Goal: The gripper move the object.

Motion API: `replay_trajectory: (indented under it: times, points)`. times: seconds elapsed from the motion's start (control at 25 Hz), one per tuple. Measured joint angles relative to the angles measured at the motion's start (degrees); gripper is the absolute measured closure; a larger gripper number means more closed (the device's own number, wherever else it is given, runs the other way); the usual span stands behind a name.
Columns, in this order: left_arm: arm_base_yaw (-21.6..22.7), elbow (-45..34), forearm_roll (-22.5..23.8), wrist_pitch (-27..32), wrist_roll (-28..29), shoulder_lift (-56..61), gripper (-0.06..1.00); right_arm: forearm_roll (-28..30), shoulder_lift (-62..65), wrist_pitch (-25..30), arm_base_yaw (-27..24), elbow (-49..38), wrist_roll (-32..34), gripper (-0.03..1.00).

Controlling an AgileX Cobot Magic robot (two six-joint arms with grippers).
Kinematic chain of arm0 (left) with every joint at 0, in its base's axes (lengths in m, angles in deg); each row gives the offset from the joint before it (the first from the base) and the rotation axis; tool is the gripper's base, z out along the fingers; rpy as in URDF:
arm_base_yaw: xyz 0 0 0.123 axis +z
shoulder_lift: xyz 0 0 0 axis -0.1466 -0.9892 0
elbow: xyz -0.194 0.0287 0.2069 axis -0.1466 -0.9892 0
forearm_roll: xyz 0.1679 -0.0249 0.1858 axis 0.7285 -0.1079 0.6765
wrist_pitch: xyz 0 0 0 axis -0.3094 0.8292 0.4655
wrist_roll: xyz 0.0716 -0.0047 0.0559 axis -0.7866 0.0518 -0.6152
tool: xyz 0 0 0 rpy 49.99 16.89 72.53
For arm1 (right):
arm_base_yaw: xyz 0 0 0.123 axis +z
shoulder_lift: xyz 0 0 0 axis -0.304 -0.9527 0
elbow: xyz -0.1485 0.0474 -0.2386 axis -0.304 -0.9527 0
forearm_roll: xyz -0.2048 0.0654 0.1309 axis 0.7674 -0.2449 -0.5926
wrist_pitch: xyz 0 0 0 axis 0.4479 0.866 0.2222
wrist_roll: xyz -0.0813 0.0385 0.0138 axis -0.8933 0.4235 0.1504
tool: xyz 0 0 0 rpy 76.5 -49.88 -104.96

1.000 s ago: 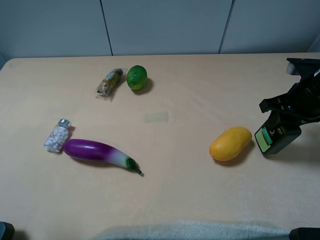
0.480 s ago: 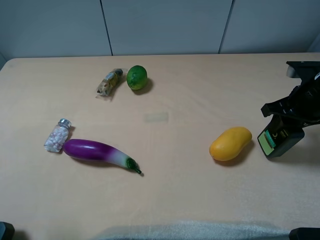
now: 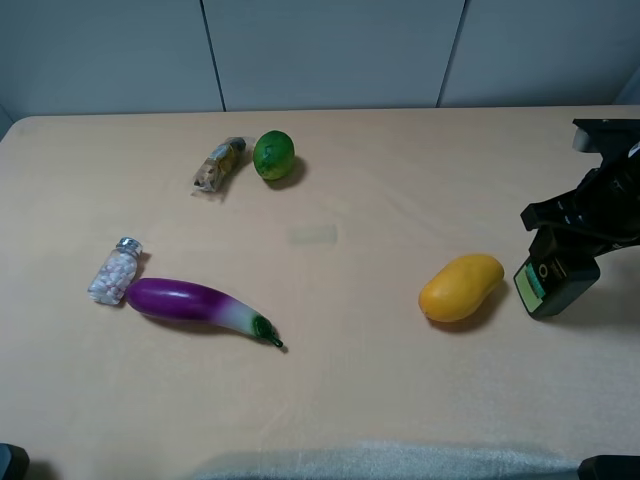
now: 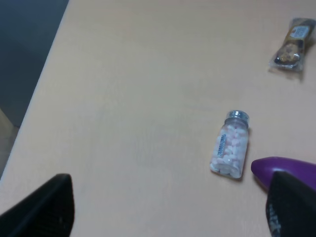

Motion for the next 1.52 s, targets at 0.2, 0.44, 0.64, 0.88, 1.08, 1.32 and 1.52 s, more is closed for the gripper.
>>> replay_trajectory:
  times: [0.2,0.44,0.64,0.88,1.08,1.32,1.52]
  points:
    - [0.00,0.00,0.00,0.00,0.00,0.00,0.10,0.00,0.00,-0.72,0.00,0.00,0.00,0.34]
    - [0.00,0.00,0.00,0.00,0.00,0.00,0.10,0.00,0.00,-2.41,0.00,0.00,0.00,0.28]
    - [0.00,0.00,0.00,0.00,0.00,0.00,0.10,0.00,0.00,-1.28,0.00,0.00,0.14,0.27]
    - [0.00,0.00,0.00,0.00,0.00,0.00,0.10,0.53,2.82,0.00,0.00,0.19,0.78,0.27]
    - [0.00,0.00,0.00,0.00,0.00,0.00,0.10,0.99,6.05,1.17,0.00,1.27,2.50,0.27]
    - [0.00,0.00,0.00,0.00,0.00,0.00,0.10,2.35,10.98,1.91,0.00,2.02,4.80,0.27]
    - [0.00,0.00,0.00,0.00,0.00,0.00,0.10,3.02,17.77,2.27,0.00,3.76,6.40,0.27]
